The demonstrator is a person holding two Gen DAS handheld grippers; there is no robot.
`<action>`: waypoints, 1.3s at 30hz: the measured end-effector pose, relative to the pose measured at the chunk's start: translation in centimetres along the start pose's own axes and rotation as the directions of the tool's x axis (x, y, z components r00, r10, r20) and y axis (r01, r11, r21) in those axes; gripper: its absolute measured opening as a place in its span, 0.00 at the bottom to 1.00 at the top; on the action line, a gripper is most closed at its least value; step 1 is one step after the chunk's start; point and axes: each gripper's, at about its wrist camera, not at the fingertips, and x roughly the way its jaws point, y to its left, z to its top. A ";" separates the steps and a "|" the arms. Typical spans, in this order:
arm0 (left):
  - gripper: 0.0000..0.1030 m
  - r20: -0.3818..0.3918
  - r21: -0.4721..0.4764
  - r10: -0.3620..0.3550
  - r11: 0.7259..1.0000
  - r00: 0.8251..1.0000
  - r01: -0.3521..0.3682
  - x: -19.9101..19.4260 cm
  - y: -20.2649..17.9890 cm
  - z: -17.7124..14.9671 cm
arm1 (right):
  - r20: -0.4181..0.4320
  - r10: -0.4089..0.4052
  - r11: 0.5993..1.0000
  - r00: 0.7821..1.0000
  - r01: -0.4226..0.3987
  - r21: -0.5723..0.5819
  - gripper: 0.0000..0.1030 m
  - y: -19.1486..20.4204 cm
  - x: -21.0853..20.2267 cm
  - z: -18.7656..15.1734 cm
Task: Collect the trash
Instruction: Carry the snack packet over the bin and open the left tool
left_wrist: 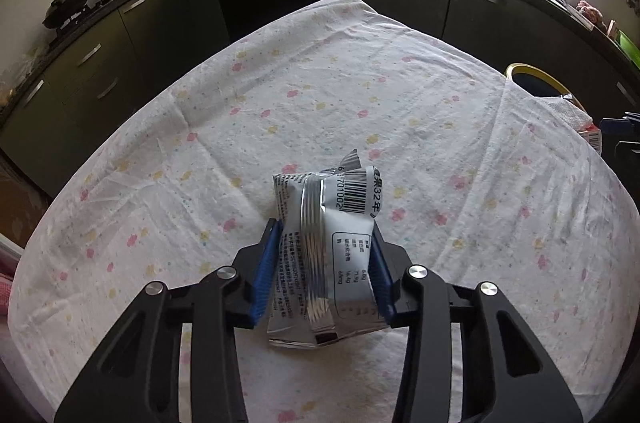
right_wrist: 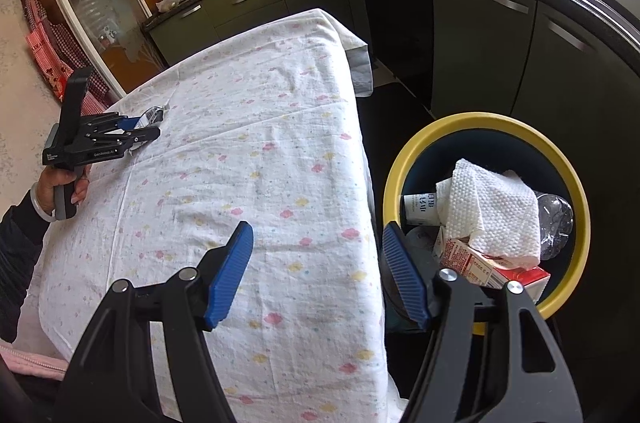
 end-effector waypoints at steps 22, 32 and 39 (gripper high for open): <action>0.41 0.040 0.219 -0.103 0.971 0.994 0.092 -0.6 -21.7 8.6 | 0.092 -0.064 0.989 0.994 0.051 0.138 0.62 -8.5 -6.1 -3.5; 0.41 -0.034 0.320 -0.234 0.918 0.972 0.233 5.7 -34.4 16.4 | 0.121 -0.120 0.957 0.985 0.083 0.277 0.62 -15.3 -8.9 -7.3; 0.59 -0.111 0.295 -0.185 0.932 0.976 0.210 12.0 -38.4 20.2 | 0.126 -0.113 0.947 0.986 0.068 0.315 0.63 -17.1 -8.9 -8.5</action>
